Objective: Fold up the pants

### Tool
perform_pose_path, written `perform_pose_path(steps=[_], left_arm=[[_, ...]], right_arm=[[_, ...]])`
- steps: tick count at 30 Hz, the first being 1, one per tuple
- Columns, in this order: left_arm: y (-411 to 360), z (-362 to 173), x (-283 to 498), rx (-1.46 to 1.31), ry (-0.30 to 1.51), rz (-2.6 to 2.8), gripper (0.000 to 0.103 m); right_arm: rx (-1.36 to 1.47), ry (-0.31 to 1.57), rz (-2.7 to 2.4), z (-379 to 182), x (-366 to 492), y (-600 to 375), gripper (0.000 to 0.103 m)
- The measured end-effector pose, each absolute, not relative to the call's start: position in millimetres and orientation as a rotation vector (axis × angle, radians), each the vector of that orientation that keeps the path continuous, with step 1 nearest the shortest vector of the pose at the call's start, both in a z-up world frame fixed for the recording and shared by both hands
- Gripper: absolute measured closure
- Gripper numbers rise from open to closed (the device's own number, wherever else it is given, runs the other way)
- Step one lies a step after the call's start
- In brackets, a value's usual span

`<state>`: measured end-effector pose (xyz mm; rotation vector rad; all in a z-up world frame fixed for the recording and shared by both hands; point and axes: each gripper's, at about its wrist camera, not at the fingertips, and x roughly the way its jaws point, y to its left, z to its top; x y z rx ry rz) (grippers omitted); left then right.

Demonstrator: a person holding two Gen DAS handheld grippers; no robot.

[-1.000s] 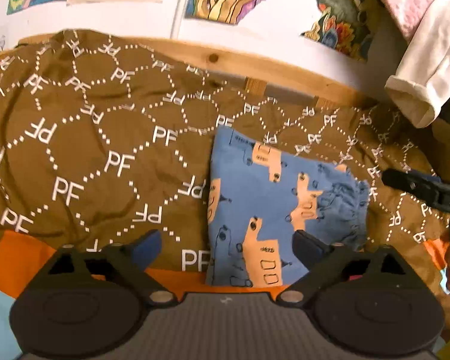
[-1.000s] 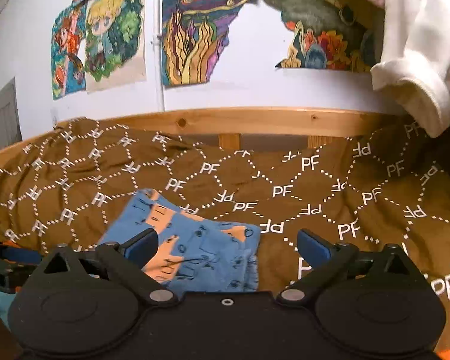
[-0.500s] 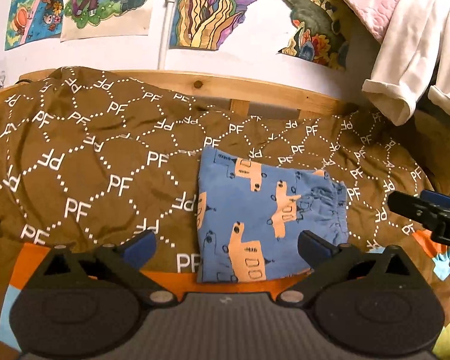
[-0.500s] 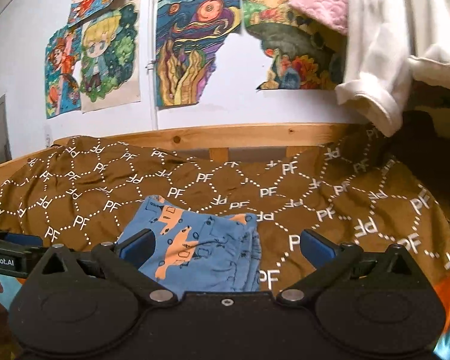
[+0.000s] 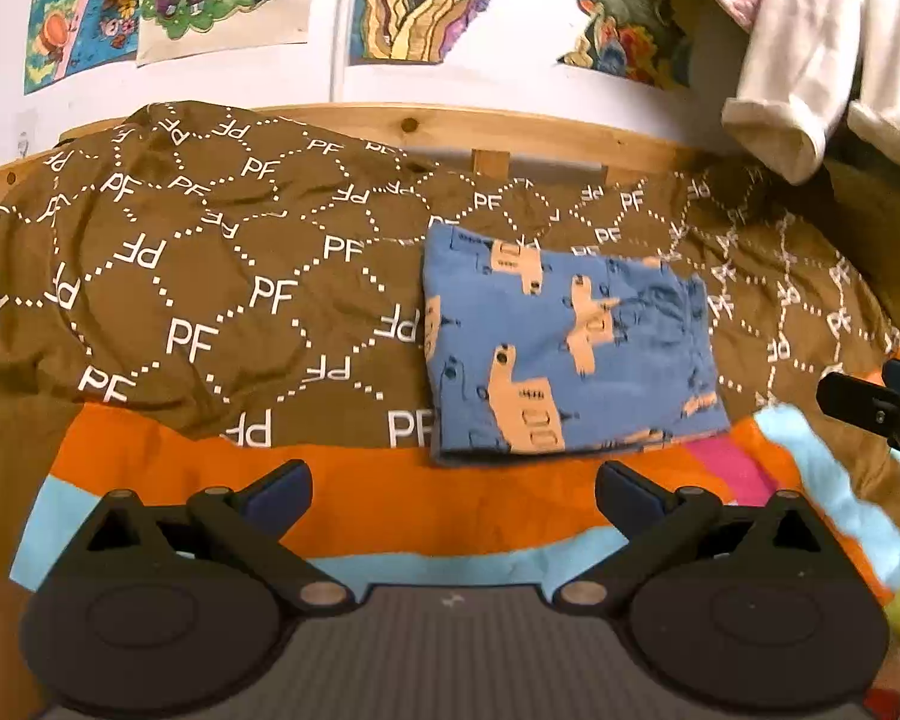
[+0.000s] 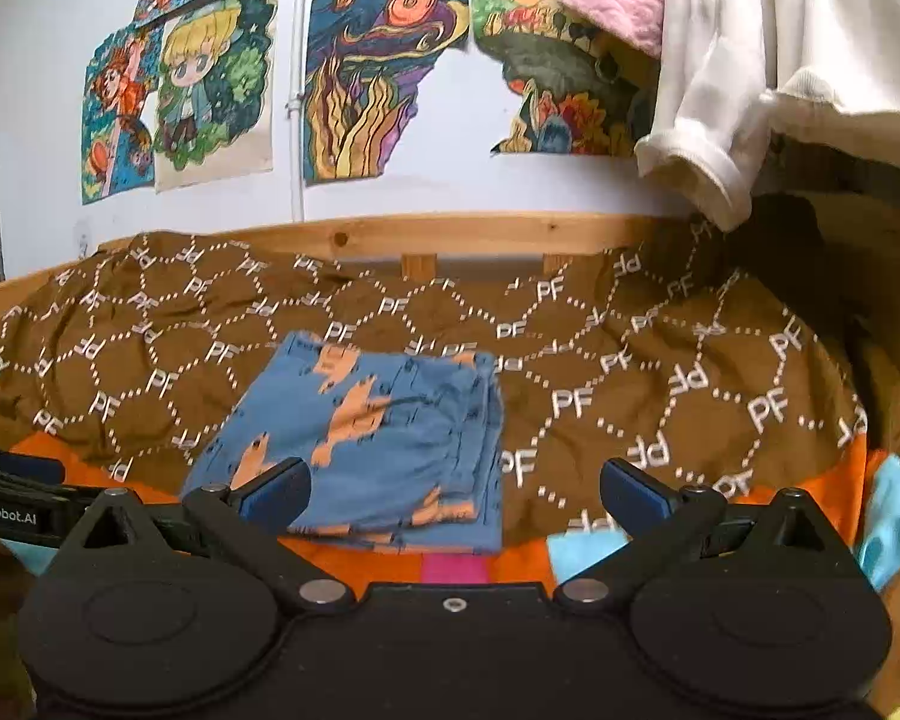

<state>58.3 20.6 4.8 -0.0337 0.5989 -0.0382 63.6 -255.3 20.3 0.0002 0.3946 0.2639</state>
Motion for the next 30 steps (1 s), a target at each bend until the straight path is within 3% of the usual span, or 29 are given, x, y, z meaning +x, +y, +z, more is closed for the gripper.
perform_pose_path(steps=[30], left_arm=[[19.6, -1.2, 56.5, -0.007, 0.621, -0.050, 0.000]], right_arm=[[-0.003, 0.473, 0.264, -1.8, 65.2, -250.1, 0.001]])
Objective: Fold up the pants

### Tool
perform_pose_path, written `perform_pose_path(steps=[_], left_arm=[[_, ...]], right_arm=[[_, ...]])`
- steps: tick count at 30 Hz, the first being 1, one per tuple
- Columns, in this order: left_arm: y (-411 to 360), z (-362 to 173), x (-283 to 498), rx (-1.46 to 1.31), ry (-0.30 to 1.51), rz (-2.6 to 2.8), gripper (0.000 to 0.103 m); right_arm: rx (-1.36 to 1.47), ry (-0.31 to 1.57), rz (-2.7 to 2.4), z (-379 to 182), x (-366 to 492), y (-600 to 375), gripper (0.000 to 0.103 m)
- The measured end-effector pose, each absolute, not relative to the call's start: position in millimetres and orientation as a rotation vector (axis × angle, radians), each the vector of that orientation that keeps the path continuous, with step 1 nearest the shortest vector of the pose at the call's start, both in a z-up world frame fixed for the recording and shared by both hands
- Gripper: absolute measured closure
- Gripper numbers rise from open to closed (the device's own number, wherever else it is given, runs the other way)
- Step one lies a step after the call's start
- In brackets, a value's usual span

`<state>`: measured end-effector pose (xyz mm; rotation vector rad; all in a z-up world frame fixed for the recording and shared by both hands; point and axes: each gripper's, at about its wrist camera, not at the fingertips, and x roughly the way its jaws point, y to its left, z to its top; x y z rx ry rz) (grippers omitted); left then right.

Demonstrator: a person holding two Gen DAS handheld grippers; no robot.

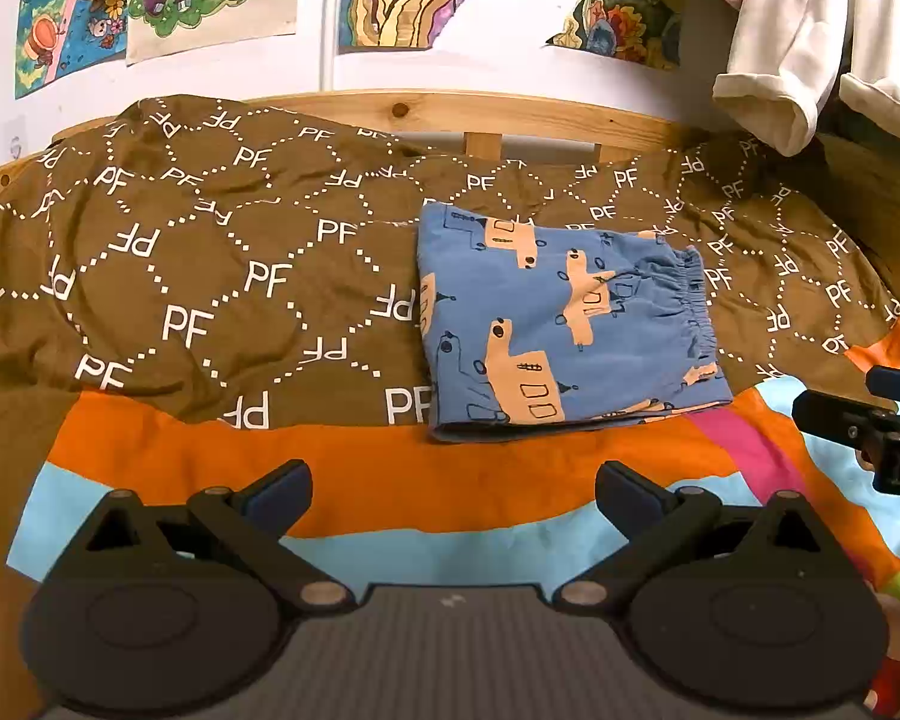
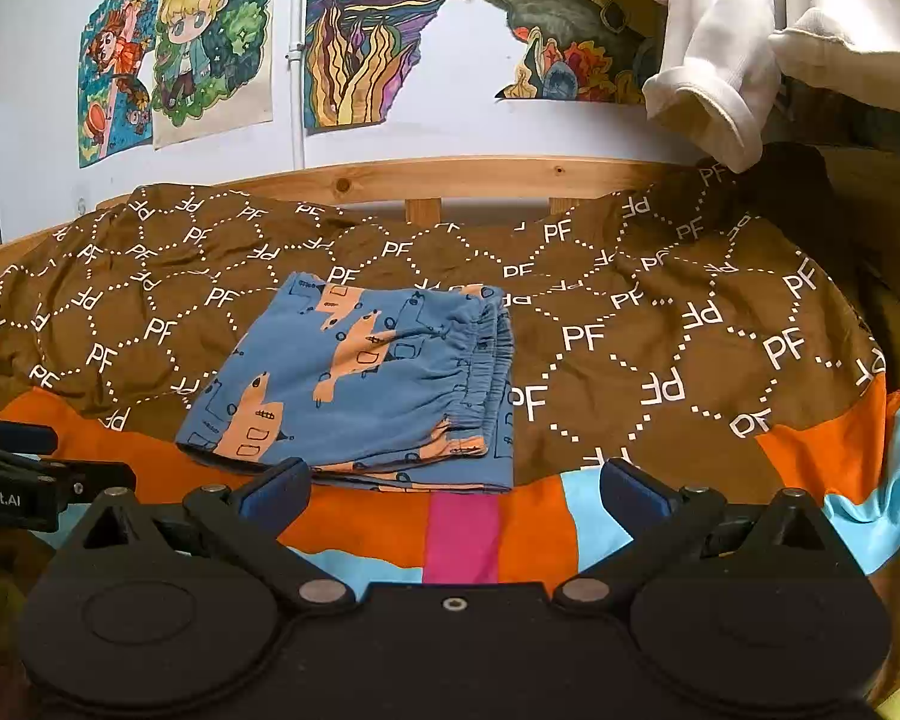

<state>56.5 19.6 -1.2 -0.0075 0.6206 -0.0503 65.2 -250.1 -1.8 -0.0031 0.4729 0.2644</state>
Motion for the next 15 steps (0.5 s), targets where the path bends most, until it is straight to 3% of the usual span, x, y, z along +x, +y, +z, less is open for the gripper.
perform_pose_path(steps=[15], left_arm=[[20.5, -1.6, 56.3, -0.008, 0.622, -0.049, 0.000]], right_arm=[[-0.008, 0.480, 0.266, -4.3, 66.6, -250.7, 0.001]])
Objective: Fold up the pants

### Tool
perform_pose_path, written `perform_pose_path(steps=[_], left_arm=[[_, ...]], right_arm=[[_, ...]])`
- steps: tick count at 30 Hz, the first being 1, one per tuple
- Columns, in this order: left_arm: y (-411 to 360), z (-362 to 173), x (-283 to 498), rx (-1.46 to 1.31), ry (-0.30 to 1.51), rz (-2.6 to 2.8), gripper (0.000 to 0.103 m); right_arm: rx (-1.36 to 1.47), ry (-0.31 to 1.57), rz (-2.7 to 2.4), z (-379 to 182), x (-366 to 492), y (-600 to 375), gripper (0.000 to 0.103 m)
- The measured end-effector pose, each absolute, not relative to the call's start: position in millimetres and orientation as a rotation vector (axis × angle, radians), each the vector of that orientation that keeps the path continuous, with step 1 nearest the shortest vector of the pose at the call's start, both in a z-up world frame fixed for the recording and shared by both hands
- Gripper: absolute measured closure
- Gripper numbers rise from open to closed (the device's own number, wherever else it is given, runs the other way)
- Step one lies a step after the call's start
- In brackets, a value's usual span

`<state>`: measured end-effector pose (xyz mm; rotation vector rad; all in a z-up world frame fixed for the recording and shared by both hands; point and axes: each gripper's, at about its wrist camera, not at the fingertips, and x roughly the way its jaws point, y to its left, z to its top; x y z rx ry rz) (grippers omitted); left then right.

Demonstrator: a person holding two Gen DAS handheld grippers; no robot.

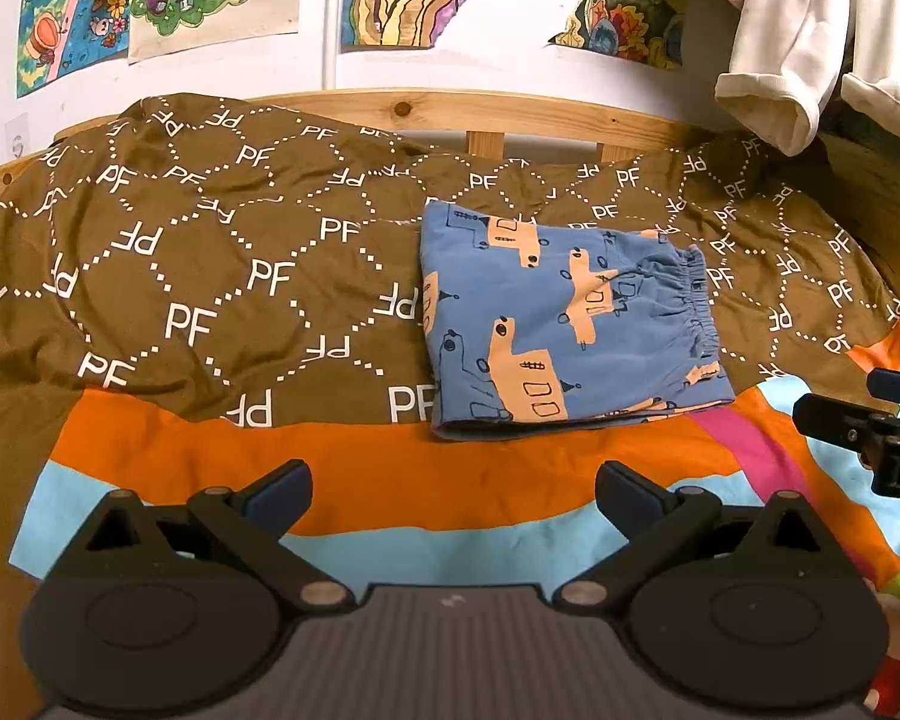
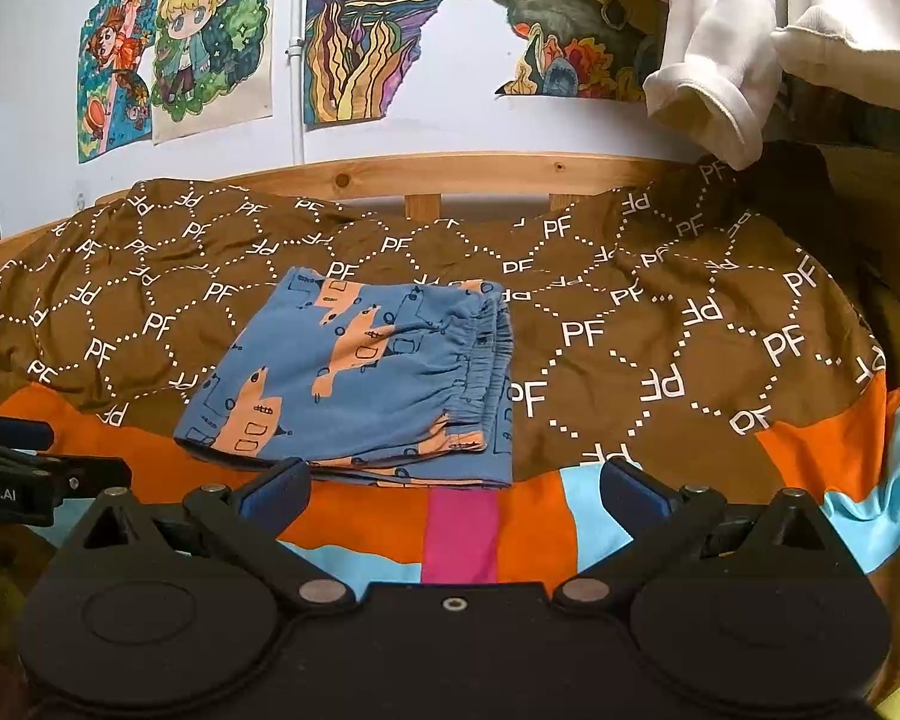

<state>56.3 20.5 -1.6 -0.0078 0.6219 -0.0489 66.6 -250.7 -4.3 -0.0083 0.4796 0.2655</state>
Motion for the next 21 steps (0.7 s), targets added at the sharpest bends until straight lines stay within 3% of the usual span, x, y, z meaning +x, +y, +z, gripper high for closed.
perform_pose_path(steps=[21], left_arm=[[22.2, -2.7, 54.7, -0.010, 0.627, -0.053, 0.000]], right_arm=[[-0.011, 0.483, 0.265, -6.5, 66.4, -249.3, 0.001]])
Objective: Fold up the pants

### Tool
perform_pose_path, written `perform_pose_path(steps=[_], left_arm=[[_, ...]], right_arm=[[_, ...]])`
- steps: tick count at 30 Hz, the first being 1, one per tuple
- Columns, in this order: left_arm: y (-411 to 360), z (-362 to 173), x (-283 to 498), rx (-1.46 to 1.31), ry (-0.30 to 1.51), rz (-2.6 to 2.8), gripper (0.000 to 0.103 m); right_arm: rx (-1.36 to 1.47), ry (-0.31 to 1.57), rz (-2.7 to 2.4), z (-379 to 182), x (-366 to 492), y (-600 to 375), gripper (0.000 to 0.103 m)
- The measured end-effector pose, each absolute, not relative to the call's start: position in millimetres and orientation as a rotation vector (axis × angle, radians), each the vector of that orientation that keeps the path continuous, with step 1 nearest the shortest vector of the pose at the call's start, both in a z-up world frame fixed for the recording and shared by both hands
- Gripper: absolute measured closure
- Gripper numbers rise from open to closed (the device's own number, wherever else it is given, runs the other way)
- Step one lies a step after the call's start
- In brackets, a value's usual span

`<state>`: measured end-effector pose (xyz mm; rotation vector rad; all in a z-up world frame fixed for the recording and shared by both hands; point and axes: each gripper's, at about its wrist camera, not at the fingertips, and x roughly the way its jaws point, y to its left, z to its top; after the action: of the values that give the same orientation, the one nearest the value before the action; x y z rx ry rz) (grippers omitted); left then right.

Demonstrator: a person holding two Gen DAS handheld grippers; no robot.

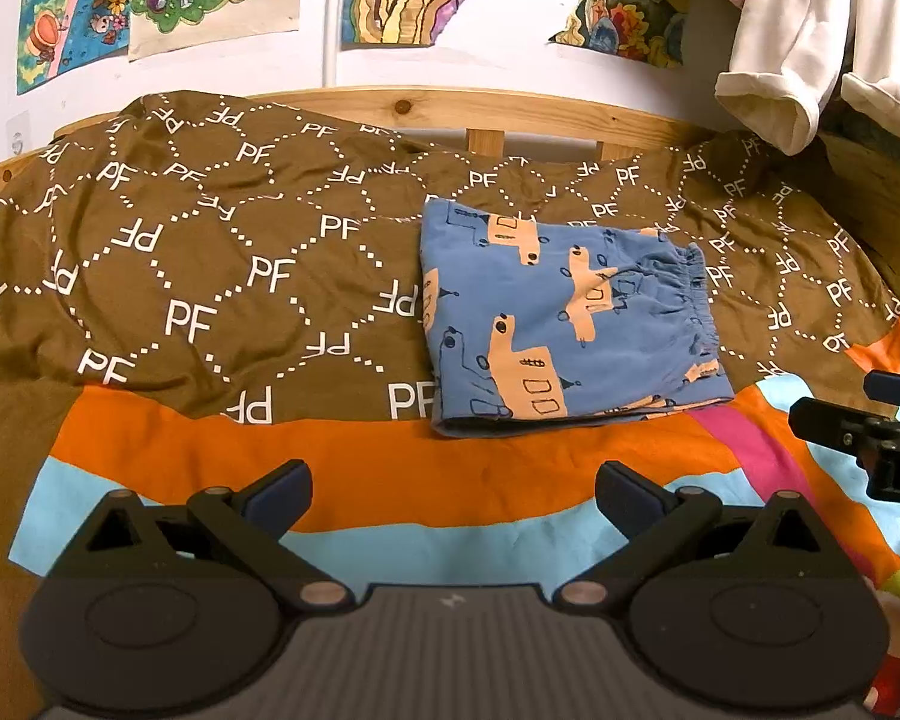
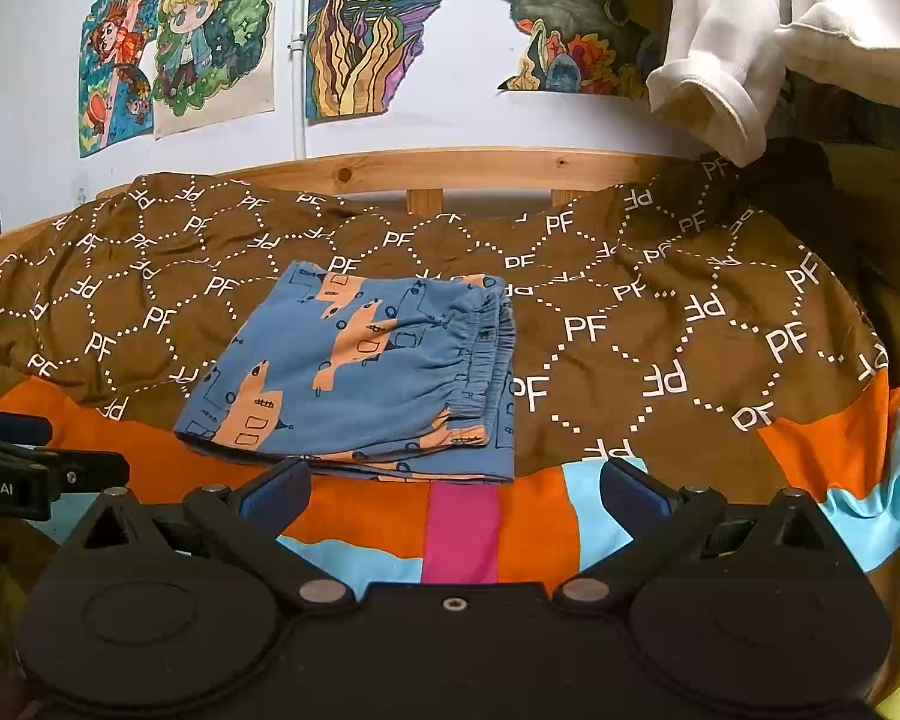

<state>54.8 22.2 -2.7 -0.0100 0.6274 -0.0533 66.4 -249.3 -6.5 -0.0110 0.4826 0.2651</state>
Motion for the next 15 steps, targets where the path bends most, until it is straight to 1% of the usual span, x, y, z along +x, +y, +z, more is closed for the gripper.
perform_pose_path(steps=[15], left_arm=[[14.5, -0.9, 53.8, -0.003, 0.672, -0.060, 0.000]], right_arm=[[-0.025, 0.490, 0.274, -10.4, 65.8, -247.1, 0.001]])
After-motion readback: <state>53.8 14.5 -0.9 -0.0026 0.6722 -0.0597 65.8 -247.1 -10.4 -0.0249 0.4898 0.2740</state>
